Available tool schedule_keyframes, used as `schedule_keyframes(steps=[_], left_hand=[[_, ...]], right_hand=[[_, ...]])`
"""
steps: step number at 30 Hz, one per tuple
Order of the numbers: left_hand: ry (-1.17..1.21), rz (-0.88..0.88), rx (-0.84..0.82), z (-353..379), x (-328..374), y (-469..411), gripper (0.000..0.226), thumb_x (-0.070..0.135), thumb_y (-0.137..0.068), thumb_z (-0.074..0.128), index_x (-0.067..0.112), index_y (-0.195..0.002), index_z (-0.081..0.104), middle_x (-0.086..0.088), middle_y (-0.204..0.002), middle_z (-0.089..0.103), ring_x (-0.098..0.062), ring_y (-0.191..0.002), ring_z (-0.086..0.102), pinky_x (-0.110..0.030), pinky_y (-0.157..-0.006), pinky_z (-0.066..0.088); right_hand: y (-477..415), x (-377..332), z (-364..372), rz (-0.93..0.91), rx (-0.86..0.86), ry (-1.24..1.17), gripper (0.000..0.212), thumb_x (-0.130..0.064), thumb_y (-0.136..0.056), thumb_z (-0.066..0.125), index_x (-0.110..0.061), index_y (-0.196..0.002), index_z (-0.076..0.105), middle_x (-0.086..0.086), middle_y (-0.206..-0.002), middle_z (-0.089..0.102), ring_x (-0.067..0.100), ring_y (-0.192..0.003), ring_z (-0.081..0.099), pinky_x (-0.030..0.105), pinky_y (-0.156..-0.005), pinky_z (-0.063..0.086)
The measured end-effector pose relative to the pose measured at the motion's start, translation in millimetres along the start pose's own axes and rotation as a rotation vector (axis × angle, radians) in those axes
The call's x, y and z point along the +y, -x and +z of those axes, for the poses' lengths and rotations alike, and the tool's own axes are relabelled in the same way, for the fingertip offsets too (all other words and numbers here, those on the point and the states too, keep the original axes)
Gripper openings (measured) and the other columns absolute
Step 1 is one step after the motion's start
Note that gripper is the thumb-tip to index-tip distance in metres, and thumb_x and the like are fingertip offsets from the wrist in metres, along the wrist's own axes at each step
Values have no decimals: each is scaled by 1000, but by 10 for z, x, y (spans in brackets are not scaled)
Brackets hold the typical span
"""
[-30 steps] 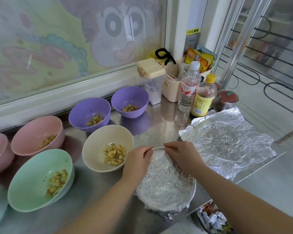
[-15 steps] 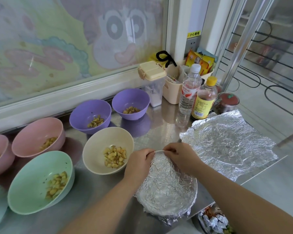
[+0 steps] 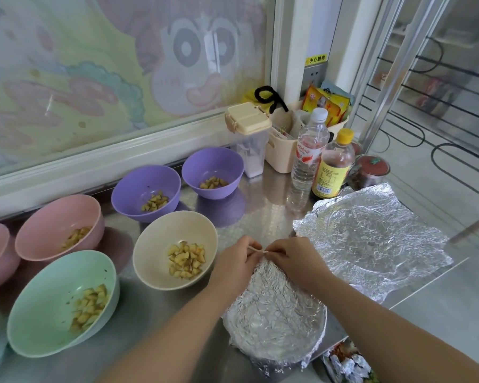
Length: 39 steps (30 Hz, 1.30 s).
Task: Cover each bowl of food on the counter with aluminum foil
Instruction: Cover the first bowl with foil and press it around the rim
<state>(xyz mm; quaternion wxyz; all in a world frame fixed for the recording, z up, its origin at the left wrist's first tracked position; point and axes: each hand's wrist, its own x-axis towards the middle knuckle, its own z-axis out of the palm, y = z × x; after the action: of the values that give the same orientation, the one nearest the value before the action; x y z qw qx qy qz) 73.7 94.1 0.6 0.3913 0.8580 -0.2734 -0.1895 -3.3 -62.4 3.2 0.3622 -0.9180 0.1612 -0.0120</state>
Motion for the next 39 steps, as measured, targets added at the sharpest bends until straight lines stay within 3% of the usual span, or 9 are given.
schedule_keyframes(steps=[3,8,11,15,20,27,32,35,39], left_hand=[[3,18,-42,-7,59,-81,21,34,-95,64,24,-113,65,10,-104,74,-3,-95,67,-32,-88,54],[-47,22,-16,-38,-20,-39,26,31,-96,62,23,-120,70,9,-110,73,-6,-102,66,-25,-91,49],[-88,36,0,-3,2,-26,23,31,-97,60,25,-115,73,9,-104,74,-7,-95,65,-27,-86,48],[-88,52,-1,10,36,-33,23,30,-97,60,23,-114,74,6,-104,75,-9,-94,65,-21,-80,44],[-67,55,0,16,34,-34,21,30,-97,61,23,-112,75,6,-100,75,-9,-91,66,-22,-79,45],[-51,50,-29,45,-1,-54,21,29,-97,61,23,-112,74,5,-98,75,-7,-88,65,-18,-76,44],[158,-25,-35,69,-22,-19,24,28,-93,68,29,-114,57,12,-107,69,-3,-92,67,-28,-88,53],[203,-109,-74,54,-50,-36,33,28,-93,68,27,-119,47,12,-118,61,-7,-93,66,-33,-94,52],[283,-154,-177,19,-60,-80,49,22,-96,64,23,-140,42,9,-119,67,-8,-108,66,-39,-102,50]], right_hand=[[107,81,-8,56,137,23,12,-29,-95,69,-22,-96,80,-9,-67,67,6,-61,58,24,-60,46],[245,189,-36,145,206,4,12,-33,-93,71,-25,-97,79,-7,-79,75,13,-75,68,39,-73,57],[159,127,-72,150,137,-36,24,-34,-92,71,-25,-114,77,-3,-98,78,18,-92,71,37,-86,56],[47,39,-90,42,44,-12,16,-24,-94,69,-13,-98,80,9,-83,76,26,-80,68,38,-78,51],[52,69,-83,14,51,-28,13,-24,-94,70,-22,-100,82,-9,-68,70,4,-60,58,19,-63,43],[50,76,-53,14,35,-36,13,-22,-94,69,-20,-101,79,-6,-84,76,11,-75,64,29,-74,49],[-54,-35,-154,-24,-103,27,17,-26,-91,69,-24,-105,80,-2,-90,77,13,-82,68,34,-78,53],[-60,-42,-145,-31,-85,62,17,-22,-92,68,-21,-105,80,-3,-90,78,11,-79,66,30,-78,52],[-3,1,-89,-43,-36,53,16,-22,-94,68,-22,-105,80,-4,-85,77,7,-71,61,24,-72,48]])
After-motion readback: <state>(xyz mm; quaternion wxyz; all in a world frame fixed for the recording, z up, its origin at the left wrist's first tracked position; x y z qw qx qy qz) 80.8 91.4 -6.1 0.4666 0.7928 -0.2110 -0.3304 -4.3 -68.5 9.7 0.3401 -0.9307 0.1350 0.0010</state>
